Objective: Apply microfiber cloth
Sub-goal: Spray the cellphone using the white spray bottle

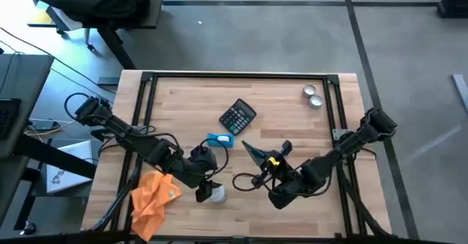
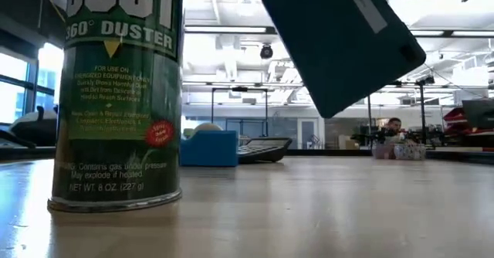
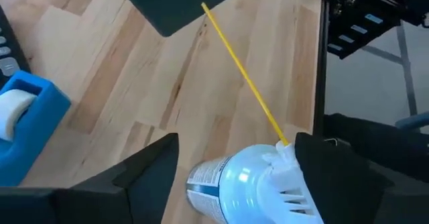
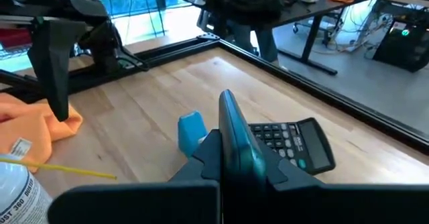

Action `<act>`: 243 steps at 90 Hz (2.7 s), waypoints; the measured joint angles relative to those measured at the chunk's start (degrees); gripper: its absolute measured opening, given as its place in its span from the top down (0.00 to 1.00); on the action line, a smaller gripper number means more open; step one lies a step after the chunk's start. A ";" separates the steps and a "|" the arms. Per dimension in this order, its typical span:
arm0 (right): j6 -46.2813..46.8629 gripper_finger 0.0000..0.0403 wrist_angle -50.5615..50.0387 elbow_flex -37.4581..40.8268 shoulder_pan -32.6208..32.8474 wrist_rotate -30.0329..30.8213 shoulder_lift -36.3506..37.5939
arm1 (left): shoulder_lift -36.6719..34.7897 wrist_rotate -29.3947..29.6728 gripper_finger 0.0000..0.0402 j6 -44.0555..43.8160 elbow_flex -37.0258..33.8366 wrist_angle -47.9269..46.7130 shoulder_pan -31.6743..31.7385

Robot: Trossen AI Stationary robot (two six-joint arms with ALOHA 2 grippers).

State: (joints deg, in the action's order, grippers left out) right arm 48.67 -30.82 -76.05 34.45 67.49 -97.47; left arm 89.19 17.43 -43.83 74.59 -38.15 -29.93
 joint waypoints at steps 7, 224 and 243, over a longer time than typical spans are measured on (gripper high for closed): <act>-2.74 1.00 3.00 0.00 -0.08 1.03 0.00 | 0.00 0.13 0.32 0.08 0.00 0.01 0.00; -24.74 1.00 19.83 0.02 -0.08 1.08 0.04 | 0.11 0.57 0.81 10.08 5.07 1.36 -0.56; -24.74 1.00 19.75 0.02 -0.08 1.09 0.04 | 0.07 -7.05 0.98 10.05 5.11 2.28 -1.16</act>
State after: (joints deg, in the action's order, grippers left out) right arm 23.92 -11.07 -76.03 34.37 68.58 -97.43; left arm 89.25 10.38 -33.78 79.70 -35.87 -31.09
